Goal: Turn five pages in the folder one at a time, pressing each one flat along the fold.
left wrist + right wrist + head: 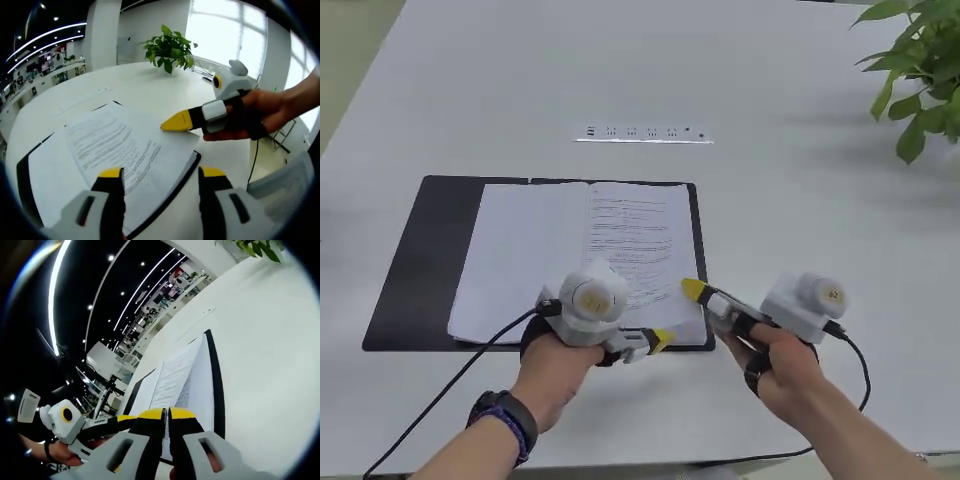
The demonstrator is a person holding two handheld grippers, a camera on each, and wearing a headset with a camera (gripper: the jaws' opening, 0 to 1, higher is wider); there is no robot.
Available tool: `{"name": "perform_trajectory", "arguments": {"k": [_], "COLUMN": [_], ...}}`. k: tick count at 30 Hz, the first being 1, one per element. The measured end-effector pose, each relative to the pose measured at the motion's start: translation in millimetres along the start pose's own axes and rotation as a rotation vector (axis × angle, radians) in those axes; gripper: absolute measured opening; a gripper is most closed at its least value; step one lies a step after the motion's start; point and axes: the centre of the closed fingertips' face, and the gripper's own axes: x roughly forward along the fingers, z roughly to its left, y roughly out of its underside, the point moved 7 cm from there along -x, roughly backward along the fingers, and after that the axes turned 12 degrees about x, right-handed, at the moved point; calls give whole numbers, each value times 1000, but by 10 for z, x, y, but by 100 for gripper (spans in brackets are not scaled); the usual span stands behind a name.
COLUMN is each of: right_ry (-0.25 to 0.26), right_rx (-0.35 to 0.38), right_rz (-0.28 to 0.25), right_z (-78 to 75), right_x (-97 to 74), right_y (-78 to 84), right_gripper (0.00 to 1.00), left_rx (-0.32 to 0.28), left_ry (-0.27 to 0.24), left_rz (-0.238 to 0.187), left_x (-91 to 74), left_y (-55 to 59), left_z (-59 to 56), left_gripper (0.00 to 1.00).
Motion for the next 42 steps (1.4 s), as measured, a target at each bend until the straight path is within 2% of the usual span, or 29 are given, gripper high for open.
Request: {"name": "perform_trajectory", "arguments": {"k": [2, 10, 12, 19, 26, 33, 39, 42], "right_ry": [-5, -22, -27, -38, -58, -83, -101, -111], "right_rx": [30, 24, 17, 4, -17, -39, -54, -63], "right_rz": [-14, -25, -26, -28, -16, 1, 28, 45], "right_z": [33, 158, 181, 304, 448, 596, 750, 823], "right_x": [0, 41, 58, 113, 201, 338, 464, 536], "right_y": [9, 7, 5, 10, 76, 180, 288, 347], "right_gripper": [0, 0, 0, 0, 0, 0, 0, 0], "left_rx": [5, -7, 9, 9, -19, -60, -73, -85], "left_ry": [-10, -58, -71, -84, -99, -141, -156, -158], "left_rz": [-2, -25, -24, -25, -36, -60, -65, -62], "left_x": [-69, -333, -381, -536, -726, -927, -1046, -1093], "left_y": [-1, -8, 7, 59, 113, 200, 294, 390], "left_z": [19, 122, 142, 180, 250, 379, 400, 380], "left_gripper": [60, 60, 60, 61, 63, 63, 64, 64]}}
